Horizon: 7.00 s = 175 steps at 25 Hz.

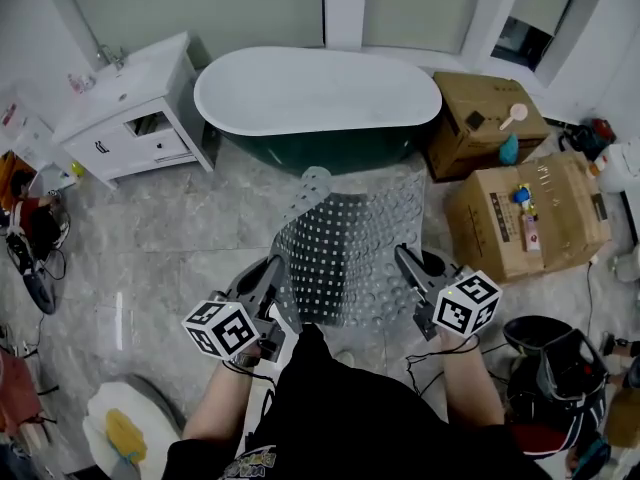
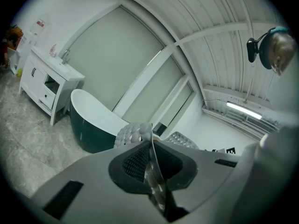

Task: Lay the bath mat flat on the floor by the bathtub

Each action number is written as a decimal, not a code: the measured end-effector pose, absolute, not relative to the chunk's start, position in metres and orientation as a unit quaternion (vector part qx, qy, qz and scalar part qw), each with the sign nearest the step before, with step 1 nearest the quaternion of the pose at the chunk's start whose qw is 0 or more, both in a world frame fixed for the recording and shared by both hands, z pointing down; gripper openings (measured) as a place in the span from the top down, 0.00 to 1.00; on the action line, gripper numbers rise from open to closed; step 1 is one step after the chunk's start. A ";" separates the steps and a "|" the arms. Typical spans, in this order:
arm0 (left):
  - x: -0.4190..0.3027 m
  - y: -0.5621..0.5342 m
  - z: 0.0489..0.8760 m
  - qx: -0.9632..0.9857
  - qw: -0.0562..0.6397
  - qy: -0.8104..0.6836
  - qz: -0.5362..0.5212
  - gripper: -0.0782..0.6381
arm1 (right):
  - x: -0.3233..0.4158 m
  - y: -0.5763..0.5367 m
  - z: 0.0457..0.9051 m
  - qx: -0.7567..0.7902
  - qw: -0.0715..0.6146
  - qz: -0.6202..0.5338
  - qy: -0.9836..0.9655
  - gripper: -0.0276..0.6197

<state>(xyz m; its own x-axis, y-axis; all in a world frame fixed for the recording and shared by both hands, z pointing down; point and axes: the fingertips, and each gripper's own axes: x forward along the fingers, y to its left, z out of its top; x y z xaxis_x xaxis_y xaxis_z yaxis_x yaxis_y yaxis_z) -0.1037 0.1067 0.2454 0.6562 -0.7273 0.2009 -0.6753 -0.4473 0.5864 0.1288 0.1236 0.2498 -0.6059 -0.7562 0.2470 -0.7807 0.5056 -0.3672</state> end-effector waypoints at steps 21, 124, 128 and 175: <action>-0.162 -0.056 0.267 0.845 0.337 -0.412 -0.057 0.84 | 0.072 -0.054 0.269 0.444 0.064 0.246 -0.859 0.91; -0.110 -0.332 0.928 0.778 0.291 -0.549 0.093 0.84 | 0.212 -0.350 0.951 0.437 0.194 0.254 -0.841 0.91; -0.121 -0.352 0.974 0.779 0.284 -0.551 0.092 0.84 | 0.214 -0.365 0.999 0.438 0.190 0.252 -0.842 0.91; -0.210 -0.379 1.169 0.691 0.208 -0.623 0.302 0.82 | 0.343 -0.384 1.232 0.559 0.341 0.271 -0.706 0.70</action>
